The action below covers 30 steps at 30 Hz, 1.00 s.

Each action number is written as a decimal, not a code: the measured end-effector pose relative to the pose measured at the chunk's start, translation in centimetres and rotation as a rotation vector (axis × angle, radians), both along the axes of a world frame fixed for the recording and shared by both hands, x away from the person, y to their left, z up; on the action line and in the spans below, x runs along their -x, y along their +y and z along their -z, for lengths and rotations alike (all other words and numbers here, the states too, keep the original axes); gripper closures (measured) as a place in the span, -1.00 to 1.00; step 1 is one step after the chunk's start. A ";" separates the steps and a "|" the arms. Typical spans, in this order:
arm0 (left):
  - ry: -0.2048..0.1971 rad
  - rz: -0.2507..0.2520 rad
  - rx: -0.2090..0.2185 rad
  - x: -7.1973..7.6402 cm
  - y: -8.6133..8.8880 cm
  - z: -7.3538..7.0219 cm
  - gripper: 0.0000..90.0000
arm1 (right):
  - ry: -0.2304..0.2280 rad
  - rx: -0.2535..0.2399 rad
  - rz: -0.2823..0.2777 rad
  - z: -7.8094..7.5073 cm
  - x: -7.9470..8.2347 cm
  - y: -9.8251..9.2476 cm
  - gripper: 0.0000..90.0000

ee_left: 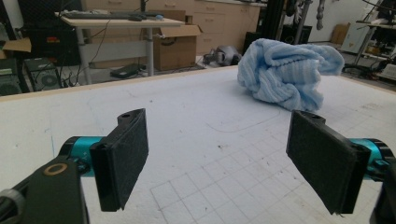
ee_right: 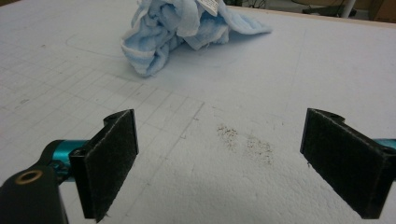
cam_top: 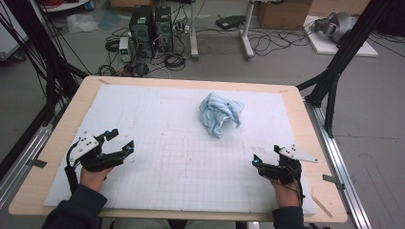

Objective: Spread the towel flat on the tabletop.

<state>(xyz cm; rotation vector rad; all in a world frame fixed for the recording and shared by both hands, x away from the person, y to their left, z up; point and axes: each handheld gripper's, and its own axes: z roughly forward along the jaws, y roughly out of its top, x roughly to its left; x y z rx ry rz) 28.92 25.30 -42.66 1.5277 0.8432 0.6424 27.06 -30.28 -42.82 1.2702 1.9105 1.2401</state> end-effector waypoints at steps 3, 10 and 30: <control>0.001 -0.002 0.003 -0.1 -0.1 0.0 -0.53 | 0.000 -0.013 0.004 0.1 0.2 -0.3 -0.77; 0.005 0.017 0.000 -0.3 -0.5 0.1 -0.53 | 0.014 -0.017 -0.010 0.3 0.3 -0.3 -0.77; 0.010 0.022 0.013 -0.3 -0.3 0.3 -0.55 | -0.012 -0.040 -0.141 -1.7 -0.2 3.2 -0.76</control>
